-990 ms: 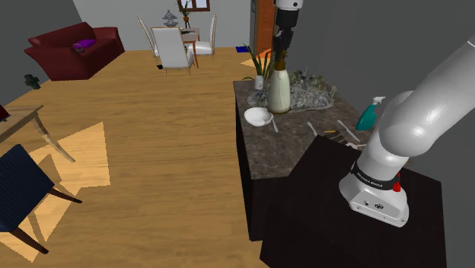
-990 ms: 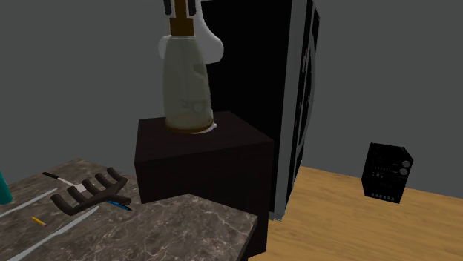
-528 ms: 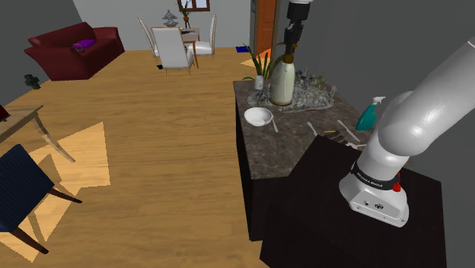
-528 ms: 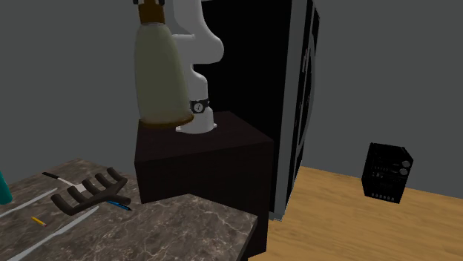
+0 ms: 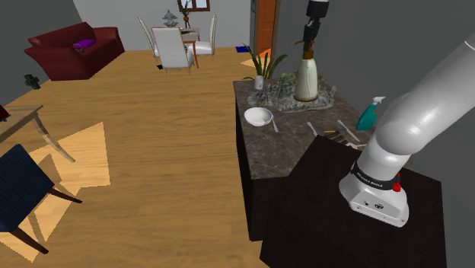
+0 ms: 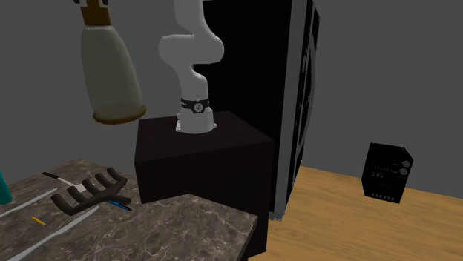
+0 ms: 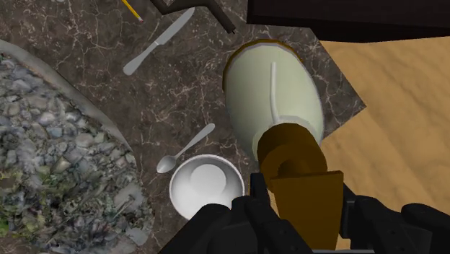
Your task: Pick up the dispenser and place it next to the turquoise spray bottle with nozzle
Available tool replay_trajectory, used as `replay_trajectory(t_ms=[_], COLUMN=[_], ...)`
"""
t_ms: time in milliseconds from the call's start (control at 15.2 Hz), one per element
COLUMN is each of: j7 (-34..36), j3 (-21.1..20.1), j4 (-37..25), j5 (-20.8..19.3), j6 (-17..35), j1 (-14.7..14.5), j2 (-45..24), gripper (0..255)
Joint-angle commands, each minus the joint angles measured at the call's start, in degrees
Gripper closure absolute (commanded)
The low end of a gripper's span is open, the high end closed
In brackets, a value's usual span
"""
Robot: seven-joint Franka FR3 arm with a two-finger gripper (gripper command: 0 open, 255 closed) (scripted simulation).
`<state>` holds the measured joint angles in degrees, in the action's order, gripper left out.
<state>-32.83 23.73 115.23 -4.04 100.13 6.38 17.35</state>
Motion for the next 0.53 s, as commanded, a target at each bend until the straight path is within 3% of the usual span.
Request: replay_trajectory(t_ms=[0,462], j7=[-3.1,-14.4], j3=[2.1,9.7], j4=[-0.8,-7.4], j5=[-0.2,1.4], j6=[0.1,-0.8], j1=[0.9,3.9], j2=[-0.8,-7.0], gripper=[255,255])
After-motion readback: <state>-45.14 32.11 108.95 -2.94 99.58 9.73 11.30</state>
